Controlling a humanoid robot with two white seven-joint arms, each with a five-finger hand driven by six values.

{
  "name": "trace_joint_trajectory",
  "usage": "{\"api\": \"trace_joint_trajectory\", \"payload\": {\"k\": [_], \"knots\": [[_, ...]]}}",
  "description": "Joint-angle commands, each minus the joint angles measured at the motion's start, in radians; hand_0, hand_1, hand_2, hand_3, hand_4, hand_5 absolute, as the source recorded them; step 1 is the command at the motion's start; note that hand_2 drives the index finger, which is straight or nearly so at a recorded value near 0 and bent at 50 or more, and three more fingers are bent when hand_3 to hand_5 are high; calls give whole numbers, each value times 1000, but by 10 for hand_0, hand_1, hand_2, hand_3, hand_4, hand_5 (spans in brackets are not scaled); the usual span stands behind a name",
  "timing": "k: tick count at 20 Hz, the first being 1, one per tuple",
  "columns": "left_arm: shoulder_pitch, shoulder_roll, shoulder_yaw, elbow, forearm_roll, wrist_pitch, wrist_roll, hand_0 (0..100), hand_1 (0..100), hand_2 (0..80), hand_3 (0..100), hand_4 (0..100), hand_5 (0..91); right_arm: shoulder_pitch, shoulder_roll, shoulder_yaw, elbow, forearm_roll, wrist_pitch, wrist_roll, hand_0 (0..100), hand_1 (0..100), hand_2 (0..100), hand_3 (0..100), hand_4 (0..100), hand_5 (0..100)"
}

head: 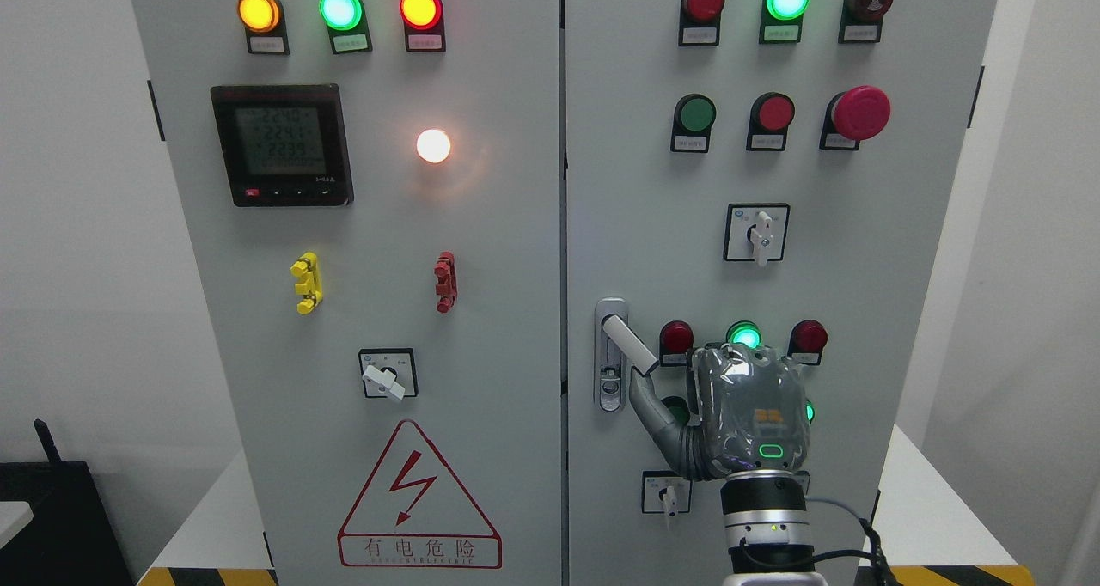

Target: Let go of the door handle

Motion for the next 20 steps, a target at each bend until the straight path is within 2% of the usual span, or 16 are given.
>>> {"api": "trace_joint_trajectory", "payload": {"k": [1,20], "knots": [[0,0,11,17,0,0,0,120,389,0,0,0,0,-1,-1,-9,0,-1,1,0,399,125,1000,1000,1000,977],[0,0,11,17,0,0,0,120,389,0,0,0,0,-19,-5,-24,0,-1,-2,3,405,123,1000,1000,1000,978]]}}
